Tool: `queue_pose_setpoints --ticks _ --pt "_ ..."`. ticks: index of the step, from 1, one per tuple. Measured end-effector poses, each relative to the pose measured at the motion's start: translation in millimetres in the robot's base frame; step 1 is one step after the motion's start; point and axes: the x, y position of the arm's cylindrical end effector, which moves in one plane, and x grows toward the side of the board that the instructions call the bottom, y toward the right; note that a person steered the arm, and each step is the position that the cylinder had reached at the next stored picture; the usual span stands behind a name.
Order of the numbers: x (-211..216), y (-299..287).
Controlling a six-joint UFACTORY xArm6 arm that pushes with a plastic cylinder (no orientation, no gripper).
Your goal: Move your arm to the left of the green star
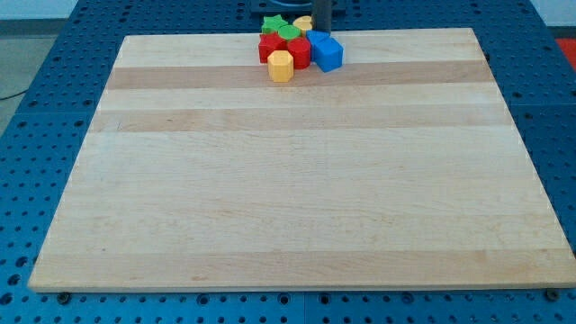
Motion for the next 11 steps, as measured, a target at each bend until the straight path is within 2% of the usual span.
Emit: queue_pose_setpoints --ticks 2,3,4,5,6,7,8,9,10,11 --pt "14 18" --pt "47 68" --pt "92 110" --pt "152 105" --pt "213 48" --pt "207 -55" --pt "148 -154" --pt "65 -190" --pt "-1 -171" --pt "-1 -144"
